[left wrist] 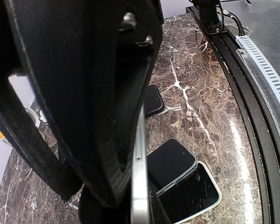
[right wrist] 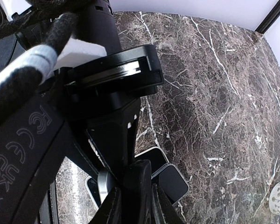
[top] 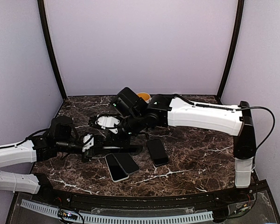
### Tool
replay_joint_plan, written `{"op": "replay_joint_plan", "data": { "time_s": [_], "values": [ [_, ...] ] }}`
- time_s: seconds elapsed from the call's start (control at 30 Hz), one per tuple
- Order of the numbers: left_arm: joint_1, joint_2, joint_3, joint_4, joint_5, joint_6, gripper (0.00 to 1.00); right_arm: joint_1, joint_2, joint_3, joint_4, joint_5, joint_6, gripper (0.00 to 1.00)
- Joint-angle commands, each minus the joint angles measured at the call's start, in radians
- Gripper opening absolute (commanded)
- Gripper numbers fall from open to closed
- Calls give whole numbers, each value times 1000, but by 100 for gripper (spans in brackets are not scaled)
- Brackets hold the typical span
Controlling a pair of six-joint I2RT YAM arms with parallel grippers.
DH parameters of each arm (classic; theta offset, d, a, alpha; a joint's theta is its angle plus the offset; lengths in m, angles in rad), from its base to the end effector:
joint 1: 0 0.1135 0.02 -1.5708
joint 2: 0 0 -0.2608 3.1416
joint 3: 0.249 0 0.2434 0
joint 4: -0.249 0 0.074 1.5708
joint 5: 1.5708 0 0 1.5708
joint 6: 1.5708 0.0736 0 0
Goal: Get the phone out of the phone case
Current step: Remove the phone case from the phone.
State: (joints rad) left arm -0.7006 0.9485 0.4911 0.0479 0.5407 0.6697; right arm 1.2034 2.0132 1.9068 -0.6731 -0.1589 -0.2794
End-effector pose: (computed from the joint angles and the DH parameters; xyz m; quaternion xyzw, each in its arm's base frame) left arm 0.1528 -0.1784 0.2205 0.6233 0.5312 -0.2314 0.5251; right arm 0.1604 0.4493 0.2807 -0.6437 0.6577 0.2368 0.3113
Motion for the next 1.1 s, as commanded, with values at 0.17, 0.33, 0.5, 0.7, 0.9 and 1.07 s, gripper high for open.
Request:
{"op": "replay_joint_plan", "data": {
  "time_s": [0.17,0.33,0.5,0.7,0.9,1.07],
  "values": [
    [-8,-31,41,85,27,8,0,28,58,35,-41,33,-7,26],
    [-9,-31,41,86,24,10,0,32,66,46,-50,46,-14,26],
    [-9,-32,40,86,22,11,0,34,76,53,-56,44,-16,26],
    [-11,-33,40,87,18,13,0,37,88,61,-68,37,-16,25],
    [-11,-34,38,89,2,17,0,37,92,67,-80,40,-19,20],
    [-11,-41,35,99,-34,24,0,39,91,70,-89,38,-16,13]
  ]
}}
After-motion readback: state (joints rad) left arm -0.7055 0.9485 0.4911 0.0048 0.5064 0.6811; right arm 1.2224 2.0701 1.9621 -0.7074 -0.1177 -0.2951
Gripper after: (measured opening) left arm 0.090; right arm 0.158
